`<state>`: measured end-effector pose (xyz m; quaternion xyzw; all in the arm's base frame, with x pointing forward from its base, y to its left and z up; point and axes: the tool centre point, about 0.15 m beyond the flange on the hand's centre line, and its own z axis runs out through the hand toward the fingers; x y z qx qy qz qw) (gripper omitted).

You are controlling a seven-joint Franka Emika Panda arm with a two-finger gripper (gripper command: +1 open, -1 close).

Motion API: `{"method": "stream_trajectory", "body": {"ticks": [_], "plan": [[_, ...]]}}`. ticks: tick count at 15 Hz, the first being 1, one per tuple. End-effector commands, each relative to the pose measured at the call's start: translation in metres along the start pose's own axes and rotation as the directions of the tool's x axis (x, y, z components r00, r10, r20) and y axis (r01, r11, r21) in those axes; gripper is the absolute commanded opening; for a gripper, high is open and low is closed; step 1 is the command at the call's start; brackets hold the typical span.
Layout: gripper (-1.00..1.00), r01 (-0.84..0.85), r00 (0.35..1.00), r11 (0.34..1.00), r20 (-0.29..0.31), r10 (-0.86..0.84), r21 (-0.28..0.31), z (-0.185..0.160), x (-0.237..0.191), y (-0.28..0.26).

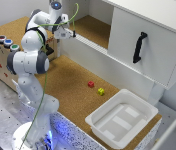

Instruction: Put the purple object on top of the drawer

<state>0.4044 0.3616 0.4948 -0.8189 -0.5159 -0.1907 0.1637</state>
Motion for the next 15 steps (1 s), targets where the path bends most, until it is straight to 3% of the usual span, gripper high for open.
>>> {"method": "stream_trajectory", "body": {"ticks": [1, 7, 15], "plan": [[-1.00, 0.124, 0.985, 0.965, 0.089, -0.148, 0.230, 0.029, 0.036, -0.013], [-1.00, 0.414, 0.895, 0.870, 0.056, -0.443, 0.269, 0.067, 0.036, -0.039], [-1.00, 0.477, 0.870, 0.813, -0.047, -0.491, 0.334, 0.092, 0.034, -0.036]]}}
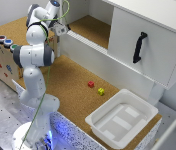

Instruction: Put the purple object on top of the drawer

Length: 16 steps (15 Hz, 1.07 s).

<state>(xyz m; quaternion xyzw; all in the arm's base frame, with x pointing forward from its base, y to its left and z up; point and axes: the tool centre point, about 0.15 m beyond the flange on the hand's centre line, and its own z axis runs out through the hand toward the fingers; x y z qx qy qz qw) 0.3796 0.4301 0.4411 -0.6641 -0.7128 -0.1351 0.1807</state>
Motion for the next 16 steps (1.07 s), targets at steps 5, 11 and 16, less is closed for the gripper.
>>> {"method": "stream_trajectory", "body": {"ticks": [5, 11, 16], "plan": [[-1.00, 0.096, 0.995, 0.981, -0.050, -0.088, 0.169, 0.023, 0.016, 0.024], [1.00, 0.043, 0.998, 0.988, -0.058, -0.035, 0.146, -0.004, 0.021, 0.022], [1.00, 0.033, 0.999, 0.994, -0.007, -0.032, 0.105, -0.021, 0.029, 0.015]]}}
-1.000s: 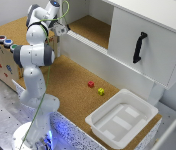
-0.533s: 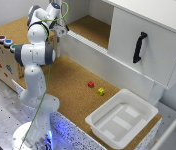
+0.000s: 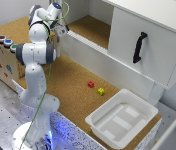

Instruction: Put the purple object on top of the drawer

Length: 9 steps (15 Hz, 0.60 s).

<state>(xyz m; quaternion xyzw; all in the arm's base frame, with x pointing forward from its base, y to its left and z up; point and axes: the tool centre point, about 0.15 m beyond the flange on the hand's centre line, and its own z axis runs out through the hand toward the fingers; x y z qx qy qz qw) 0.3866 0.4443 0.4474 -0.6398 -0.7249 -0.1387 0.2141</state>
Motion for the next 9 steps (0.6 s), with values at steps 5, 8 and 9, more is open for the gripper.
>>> {"method": "stream_trajectory", "body": {"ticks": [5, 8, 9], "plan": [[1.00, -0.087, 0.972, 0.992, 0.212, 0.105, -0.095, -0.044, 0.009, 0.006], [1.00, -0.094, 0.944, 0.974, 0.294, 0.153, -0.205, -0.072, 0.001, 0.001], [1.00, -0.094, 0.933, 0.970, 0.322, 0.164, -0.223, -0.079, -0.002, -0.001]]}}
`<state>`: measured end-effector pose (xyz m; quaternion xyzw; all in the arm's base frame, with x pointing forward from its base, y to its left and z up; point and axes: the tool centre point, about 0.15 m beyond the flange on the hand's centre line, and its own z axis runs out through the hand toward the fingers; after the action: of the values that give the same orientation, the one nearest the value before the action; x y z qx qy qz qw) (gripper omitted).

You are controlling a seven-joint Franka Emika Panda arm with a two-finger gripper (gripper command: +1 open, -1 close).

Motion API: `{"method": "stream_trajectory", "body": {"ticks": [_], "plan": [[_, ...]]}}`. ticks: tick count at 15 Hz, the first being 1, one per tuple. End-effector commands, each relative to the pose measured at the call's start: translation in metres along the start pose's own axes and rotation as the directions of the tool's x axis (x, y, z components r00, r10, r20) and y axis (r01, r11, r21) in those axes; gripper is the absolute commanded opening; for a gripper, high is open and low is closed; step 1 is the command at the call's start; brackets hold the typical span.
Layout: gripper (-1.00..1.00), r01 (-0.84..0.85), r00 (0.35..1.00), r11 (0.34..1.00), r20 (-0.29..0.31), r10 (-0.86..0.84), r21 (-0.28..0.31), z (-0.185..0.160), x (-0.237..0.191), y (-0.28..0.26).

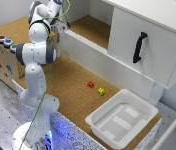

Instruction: Put the purple object on top of the drawer

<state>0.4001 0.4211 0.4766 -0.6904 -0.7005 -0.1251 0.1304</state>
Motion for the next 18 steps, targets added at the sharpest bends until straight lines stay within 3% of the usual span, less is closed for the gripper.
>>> {"method": "stream_trajectory", "body": {"ticks": [1, 4, 7, 18], "plan": [[1.00, -0.042, 0.972, 0.993, 0.225, 0.066, -0.111, -0.046, -0.006, -0.005], [1.00, -0.094, 0.942, 0.989, 0.311, 0.127, -0.118, -0.052, -0.019, -0.012], [1.00, -0.199, 0.935, 0.976, 0.280, 0.217, -0.091, -0.060, -0.028, -0.018], [1.00, -0.199, 0.935, 0.976, 0.280, 0.217, -0.091, -0.060, -0.028, -0.018]]}}
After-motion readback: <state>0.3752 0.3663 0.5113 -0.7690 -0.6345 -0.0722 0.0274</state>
